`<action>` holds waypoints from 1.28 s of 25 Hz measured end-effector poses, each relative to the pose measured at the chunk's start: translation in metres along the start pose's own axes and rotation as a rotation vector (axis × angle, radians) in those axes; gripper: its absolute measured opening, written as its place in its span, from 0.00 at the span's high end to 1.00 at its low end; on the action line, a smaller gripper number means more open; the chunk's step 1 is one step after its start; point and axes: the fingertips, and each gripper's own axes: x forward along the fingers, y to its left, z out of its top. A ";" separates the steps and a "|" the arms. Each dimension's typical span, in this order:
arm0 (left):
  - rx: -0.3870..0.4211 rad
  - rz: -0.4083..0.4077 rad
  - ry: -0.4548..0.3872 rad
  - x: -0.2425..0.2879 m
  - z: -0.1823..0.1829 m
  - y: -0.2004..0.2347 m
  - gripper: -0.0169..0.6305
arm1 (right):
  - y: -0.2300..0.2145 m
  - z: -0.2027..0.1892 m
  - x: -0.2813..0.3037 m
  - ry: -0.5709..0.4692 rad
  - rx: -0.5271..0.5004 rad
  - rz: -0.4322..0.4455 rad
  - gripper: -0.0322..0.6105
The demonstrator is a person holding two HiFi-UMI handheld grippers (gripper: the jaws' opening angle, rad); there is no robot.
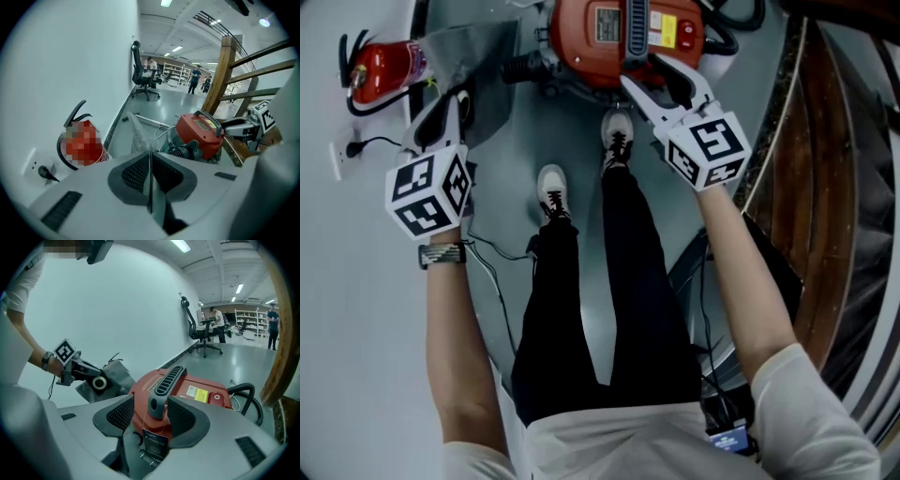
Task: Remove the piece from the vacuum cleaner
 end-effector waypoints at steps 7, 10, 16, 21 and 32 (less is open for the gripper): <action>0.040 -0.042 -0.059 -0.051 0.014 -0.014 0.93 | 0.030 0.050 -0.033 -0.061 -0.059 0.013 0.58; 0.044 -0.055 -0.069 -0.083 0.018 -0.019 0.93 | 0.052 0.072 -0.053 -0.072 -0.057 0.035 0.58; 0.047 -0.072 -0.111 -0.138 0.038 -0.018 0.93 | 0.099 0.125 -0.094 -0.115 -0.125 0.062 0.59; 0.059 -0.084 -0.122 -0.189 0.052 -0.019 0.93 | 0.127 0.174 -0.132 -0.152 -0.200 0.032 0.75; 0.141 -0.146 -0.291 -0.301 0.131 -0.053 0.93 | 0.169 0.280 -0.226 -0.236 -0.196 -0.013 0.90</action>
